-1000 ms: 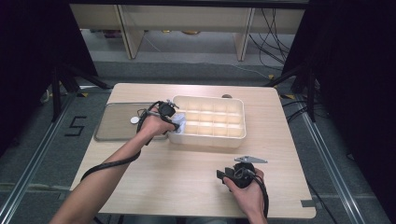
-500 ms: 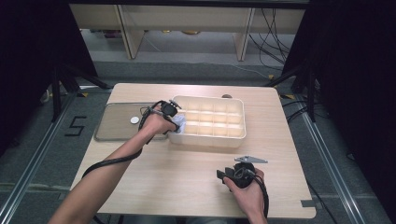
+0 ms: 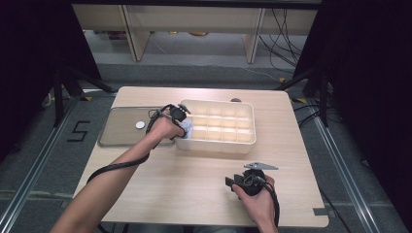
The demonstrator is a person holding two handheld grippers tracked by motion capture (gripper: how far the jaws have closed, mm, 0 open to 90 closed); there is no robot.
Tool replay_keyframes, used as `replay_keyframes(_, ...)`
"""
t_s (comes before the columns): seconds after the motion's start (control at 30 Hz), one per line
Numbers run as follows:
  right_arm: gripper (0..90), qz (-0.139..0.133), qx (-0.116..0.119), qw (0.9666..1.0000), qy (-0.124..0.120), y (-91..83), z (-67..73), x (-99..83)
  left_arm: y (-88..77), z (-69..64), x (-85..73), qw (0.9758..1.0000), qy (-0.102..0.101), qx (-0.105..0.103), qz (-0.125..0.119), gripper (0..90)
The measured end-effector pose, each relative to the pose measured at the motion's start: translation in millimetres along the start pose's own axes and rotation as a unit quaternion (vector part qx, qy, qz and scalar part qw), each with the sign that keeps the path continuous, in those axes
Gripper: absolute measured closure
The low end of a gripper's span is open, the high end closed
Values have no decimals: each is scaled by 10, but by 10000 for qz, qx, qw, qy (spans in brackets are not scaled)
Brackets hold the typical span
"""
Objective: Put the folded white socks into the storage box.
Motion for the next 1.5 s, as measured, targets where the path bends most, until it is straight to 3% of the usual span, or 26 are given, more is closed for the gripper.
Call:
replay_keyframes(0.07, 567, 33, -20, 9999, 115, -10, 4, -10, 3, -1, 1, 10000, 9, -7, 23, 709)
replay_keyframes(0.47, 566, 23, -22, 10000, 50, -2, -6, -9, 28, -21, -12, 9998, -5, -18, 196, 710)
replay_keyframes(0.5, 566, 66, 5, 9997, 242, -6, 27, -20, 29, -21, -11, 9998, -17, -33, 196, 711)
replay_keyframes(0.7, 563, 66, 21, 9997, 217, -1, 29, -20, 25, -21, -9, 9999, 19, -28, 155, 706)
replay_keyframes(0.8, 561, 56, 17, 9997, 224, -3, 24, -17, 21, -26, -6, 9999, -28, -81, 55, 690)
replay_keyframes(0.93, 558, 39, 32, 9999, 150, -13, 13, -14, -12, -19, 0, 9999, 56, -120, -56, 652)
replay_keyframes(0.97, 557, 51, 80, 9997, 234, -9, 34, -17, -18, -22, 5, 9998, 30, -169, -89, 641)
replay_keyframes(1.0, 557, 17, 55, 10000, 69, -5, 2, -8, -21, -30, 19, 9997, -57, -177, -180, 624)
replay_keyframes(1.07, 556, 15, 56, 10000, 64, -4, 1, -9, -39, -33, 21, 9994, -91, -244, -231, 596)
replay_keyframes(1.13, 556, 17, 71, 9998, 158, -5, 16, -12, -53, -43, 29, 9990, -146, -289, -303, 567)
replay_keyframes(1.17, 556, 48, 90, 9996, 279, -9, 37, -20, -67, -35, 32, 9990, -129, -278, -320, 555)
replay_keyframes(1.33, 556, 25, 68, 9997, 230, -8, 28, -14, -138, -23, 73, 9983, -164, -281, -475, 481)
replay_keyframes(1.5, 556, 25, 67, 9997, 232, -7, 27, -14, -259, 14, 190, 9960, -149, -233, -854, 470)
Point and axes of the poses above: each handheld gripper's, and its own axes: y roughly forward along the jaws, x roughly out of its top, z roughly to its left, the point moved 9 cm from there along y, roughly forward along the jaws, and after that the axes turned 6 degrees about z, right-handed, at the moved point
